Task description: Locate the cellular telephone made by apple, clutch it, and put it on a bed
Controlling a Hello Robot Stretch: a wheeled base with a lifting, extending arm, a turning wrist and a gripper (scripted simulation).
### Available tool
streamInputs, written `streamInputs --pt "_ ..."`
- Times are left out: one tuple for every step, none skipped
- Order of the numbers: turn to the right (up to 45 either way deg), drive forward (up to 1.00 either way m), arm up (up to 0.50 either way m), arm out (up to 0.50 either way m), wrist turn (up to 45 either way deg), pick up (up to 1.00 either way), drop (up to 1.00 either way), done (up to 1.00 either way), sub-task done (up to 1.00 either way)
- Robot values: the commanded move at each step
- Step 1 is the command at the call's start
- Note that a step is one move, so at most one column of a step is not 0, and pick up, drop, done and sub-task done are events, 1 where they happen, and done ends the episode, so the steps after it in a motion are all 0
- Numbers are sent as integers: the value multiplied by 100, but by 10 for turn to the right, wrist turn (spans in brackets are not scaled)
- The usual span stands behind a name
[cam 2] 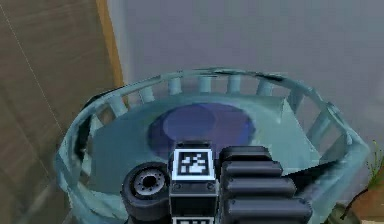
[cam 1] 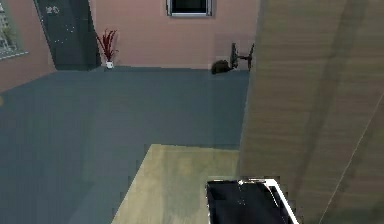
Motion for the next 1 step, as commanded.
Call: streamInputs --pt "-30 0 0 0 0 0 0 0 0"
